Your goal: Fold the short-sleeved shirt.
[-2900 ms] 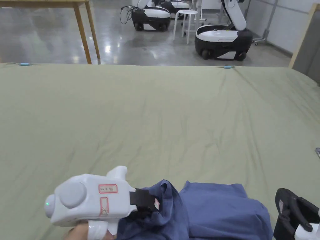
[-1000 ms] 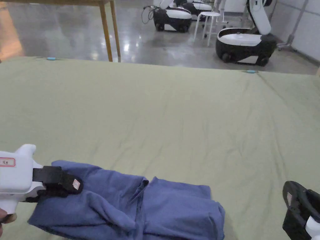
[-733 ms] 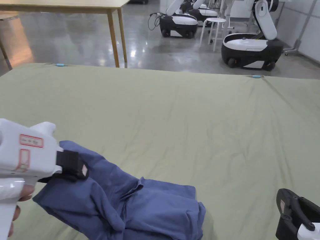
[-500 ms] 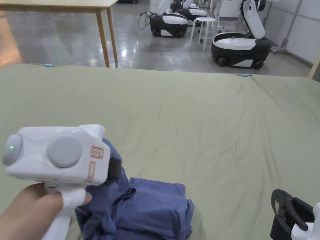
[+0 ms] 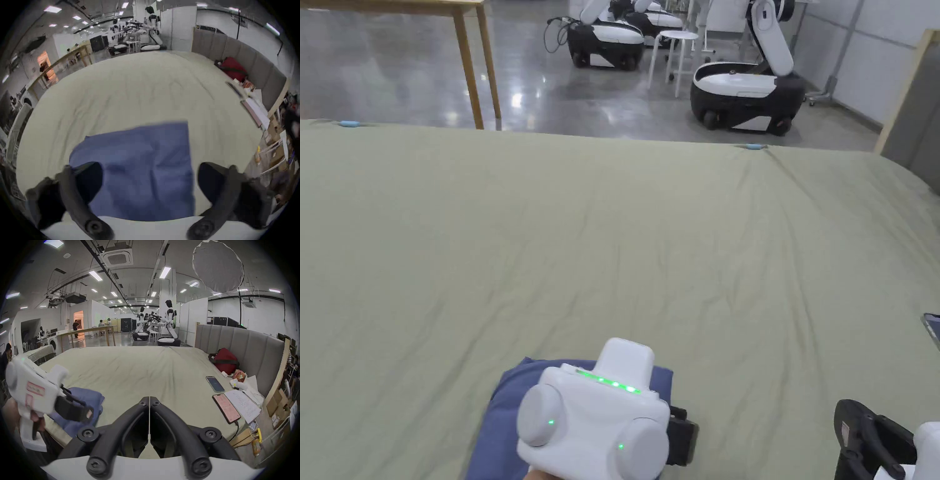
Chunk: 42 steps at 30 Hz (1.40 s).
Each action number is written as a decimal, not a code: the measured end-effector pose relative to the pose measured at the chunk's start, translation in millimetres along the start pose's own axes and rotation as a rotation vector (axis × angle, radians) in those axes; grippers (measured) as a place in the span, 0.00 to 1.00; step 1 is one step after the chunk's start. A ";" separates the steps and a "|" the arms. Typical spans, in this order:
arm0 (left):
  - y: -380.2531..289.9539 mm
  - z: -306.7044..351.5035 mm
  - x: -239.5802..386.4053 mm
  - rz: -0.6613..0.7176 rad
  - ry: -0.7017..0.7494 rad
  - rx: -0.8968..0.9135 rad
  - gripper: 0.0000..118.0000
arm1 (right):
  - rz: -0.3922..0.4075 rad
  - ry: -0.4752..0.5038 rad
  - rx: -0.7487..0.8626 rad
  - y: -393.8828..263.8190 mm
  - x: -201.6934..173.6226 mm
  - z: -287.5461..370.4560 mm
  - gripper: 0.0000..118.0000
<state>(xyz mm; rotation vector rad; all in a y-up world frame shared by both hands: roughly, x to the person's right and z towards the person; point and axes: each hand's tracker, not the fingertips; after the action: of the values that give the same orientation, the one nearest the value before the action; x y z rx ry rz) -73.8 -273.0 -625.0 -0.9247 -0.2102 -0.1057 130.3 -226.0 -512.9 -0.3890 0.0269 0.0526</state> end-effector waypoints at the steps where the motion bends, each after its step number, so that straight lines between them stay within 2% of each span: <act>1: 2.0 10.6 -8.7 0.033 -0.050 0.041 0.95 | 0.000 -0.004 -0.001 0.2 -0.3 -0.4 0.02; 2: 4.3 19.0 -17.7 0.080 -0.073 0.071 0.88 | -0.001 -0.007 -0.002 0.1 -0.1 -1.2 0.02; 6: 13.7 67.7 -67.3 0.255 -0.241 0.227 0.82 | -0.014 -0.008 -0.010 0.6 -4.0 -7.2 0.02; 7: 13.6 75.3 -83.6 0.315 -0.301 0.276 0.70 | -0.016 -0.006 -0.012 0.1 -5.5 -8.2 0.02; 8: 14.4 79.3 -94.1 0.382 -0.369 0.303 0.48 | -0.018 -0.001 -0.014 -0.3 -6.7 -9.2 0.02; 9: 14.8 76.7 -106.9 0.438 -0.420 0.296 0.19 | -0.020 0.006 -0.019 -1.3 -7.4 -10.9 0.02; 10: 13.1 70.4 -118.2 0.491 -0.455 0.287 0.00 | -0.020 0.012 -0.023 -2.1 -8.9 -11.9 0.02; 13: 5.9 36.8 -130.6 0.561 -0.610 0.195 0.00 | -0.018 0.024 -0.035 -4.9 -12.2 -13.8 0.02; 16: -11.0 -9.9 -125.2 0.658 -0.739 0.028 0.00 | -0.026 0.037 -0.053 -7.6 -13.0 -15.6 0.02; 18: -23.0 -38.9 -118.1 0.667 -0.794 -0.060 0.00 | -0.034 0.042 -0.071 -10.8 -11.5 -17.4 0.02; 20: -31.3 -60.0 -108.7 0.662 -0.799 -0.150 0.00 | -0.042 0.051 -0.093 -13.2 -10.2 -20.5 0.02; 23: -34.2 -78.1 -102.2 0.581 -0.704 -0.149 0.00 | -0.056 0.069 -0.119 -15.9 -9.4 -24.7 0.02; 25: -32.4 -79.0 -104.6 0.594 -0.730 -0.147 0.00 | -0.068 0.108 -0.150 -18.7 -7.3 -30.7 0.02; 27: -26.9 -72.6 -106.2 0.597 -0.739 -0.156 0.00 | -0.100 0.183 -0.186 -18.8 -7.9 -39.2 0.02; 29: -23.8 -60.2 -112.5 0.573 -0.731 -0.143 0.00 | -0.169 0.303 -0.224 -17.2 -10.5 -54.7 0.02; 33: -20.5 -29.9 -144.8 0.559 -0.698 -0.095 0.00 | -0.444 0.687 -0.415 -22.9 -21.2 -119.1 0.02; 34: -21.1 -20.8 -156.3 0.557 -0.682 -0.075 0.00 | -0.478 0.784 -0.482 -28.6 -28.9 -139.9 0.02; 38: -26.9 5.3 -204.2 0.524 -0.595 -0.058 0.00 | -0.386 0.895 -0.647 -51.6 -56.0 -203.3 0.02; 40: -31.5 7.8 -225.7 0.492 -0.543 -0.080 0.00 | -0.416 0.934 -0.680 -57.1 -53.2 -228.9 0.02; 42: -38.2 5.7 -242.2 0.477 -0.507 -0.095 0.00 | -0.511 1.004 -0.705 -52.2 -46.6 -246.5 0.02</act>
<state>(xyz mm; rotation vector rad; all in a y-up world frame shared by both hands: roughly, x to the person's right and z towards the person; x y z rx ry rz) -317.4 -291.2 -646.4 -1.0623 -0.4488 0.5697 82.8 -369.9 -719.4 -1.0842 0.9171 -0.6612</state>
